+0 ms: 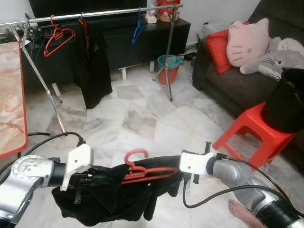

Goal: Hang hanger

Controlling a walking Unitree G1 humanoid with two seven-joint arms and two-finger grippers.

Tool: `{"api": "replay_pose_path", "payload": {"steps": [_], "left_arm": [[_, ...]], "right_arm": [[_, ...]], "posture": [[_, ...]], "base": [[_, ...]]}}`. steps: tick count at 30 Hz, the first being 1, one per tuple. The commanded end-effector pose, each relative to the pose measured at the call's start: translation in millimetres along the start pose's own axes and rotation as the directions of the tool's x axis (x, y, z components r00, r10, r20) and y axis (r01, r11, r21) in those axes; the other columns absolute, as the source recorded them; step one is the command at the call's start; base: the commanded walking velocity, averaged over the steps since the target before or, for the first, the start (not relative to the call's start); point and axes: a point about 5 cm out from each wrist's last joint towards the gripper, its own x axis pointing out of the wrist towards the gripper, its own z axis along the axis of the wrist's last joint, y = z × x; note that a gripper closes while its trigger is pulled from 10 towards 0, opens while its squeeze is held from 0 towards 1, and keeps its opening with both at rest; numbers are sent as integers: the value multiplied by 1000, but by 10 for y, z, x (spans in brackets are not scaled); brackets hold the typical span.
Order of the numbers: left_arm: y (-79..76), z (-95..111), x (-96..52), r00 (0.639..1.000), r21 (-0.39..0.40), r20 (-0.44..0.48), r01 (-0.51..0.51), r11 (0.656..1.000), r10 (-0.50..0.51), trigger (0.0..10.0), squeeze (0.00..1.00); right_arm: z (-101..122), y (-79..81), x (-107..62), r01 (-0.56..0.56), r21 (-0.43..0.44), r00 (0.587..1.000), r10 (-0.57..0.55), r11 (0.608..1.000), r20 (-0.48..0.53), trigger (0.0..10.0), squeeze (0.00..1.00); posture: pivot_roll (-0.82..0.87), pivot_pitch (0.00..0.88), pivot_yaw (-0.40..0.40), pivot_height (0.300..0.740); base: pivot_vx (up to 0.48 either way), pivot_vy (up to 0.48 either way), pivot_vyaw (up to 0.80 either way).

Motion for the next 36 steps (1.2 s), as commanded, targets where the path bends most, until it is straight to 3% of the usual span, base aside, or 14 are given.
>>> {"api": "replay_pose_path", "payload": {"steps": [1,9,10,11,12,14,15,19,21,24,28,29,33,36], "left_arm": [[0,25,-228,1000,5,-13,-10,1000,10,10000,0],[-20,-5,-164,1000,-12,19,1,1000,-1,10000,0],[-23,-11,-148,1000,-15,21,1,1000,-1,10000,0],[-26,-17,-126,1000,-19,25,0,1000,1,10000,0],[-26,-19,-118,1000,-20,27,-1,1000,2,10000,0],[-26,-21,-111,1000,-21,28,-3,1000,3,10000,0],[-27,-19,-106,999,-23,32,-2,1000,3,10000,0],[-28,-22,-102,999,-26,32,-3,1000,4,10000,0],[-22,-36,-91,1000,-29,29,-6,1000,7,10000,0],[-15,-50,-81,1000,-32,27,-11,999,12,10000,0],[15,-71,-51,998,-34,33,-51,998,52,10000,0],[15,-71,-51,998,-34,33,-51,998,52,10000,0],[6,-73,-20,997,-52,56,-50,997,53,10000,0],[9,-67,-1,997,-58,68,-44,997,48,10000,0]], "right_arm": [[-634,-16,-207,2,48,965,11,999,-261,0,0],[-688,20,-198,2,74,963,18,997,-270,0,0],[-682,28,-189,7,87,963,16,996,-268,1137,0],[-674,39,-177,11,103,965,16,995,-263,6118,0],[-664,48,-170,11,124,967,21,992,-255,10000,0],[-647,58,-161,10,154,970,28,988,-241,10000,0],[-625,54,-153,16,177,974,24,984,-225,10000,1000],[-581,35,-137,20,237,982,26,971,-189,10000,1000],[-492,-16,-126,18,317,992,23,948,-127,10000,1000],[-417,-98,-126,33,365,997,-5,931,-79,10000,1000],[-220,-247,-148,46,515,995,-85,856,53,10000,1000],[-220,-247,-148,46,515,995,-85,856,53,10000,1000],[-61,-303,-203,6,658,973,-157,753,171,10000,1000],[-18,-327,-247,-24,711,959,-184,702,214,10000,1000]], "posture": [[32,53,-70,740],[30,52,-69,740],[30,52,-69,740],[30,52,-69,740],[30,52,-69,740],[30,52,-69,740],[30,52,-69,740],[31,53,-67,740],[30,53,-67,740],[31,53,-67,740],[31,53,-67,740],[31,53,-67,740],[23,55,-68,740],[23,55,-68,740]], "base": [[0,0,0],[0,0,0],[0,0,0],[0,0,0],[0,0,0],[0,0,0],[0,0,0],[0,0,0],[0,0,0],[0,0,0],[0,0,0],[0,0,0],[0,0,0],[0,0,0]]}}
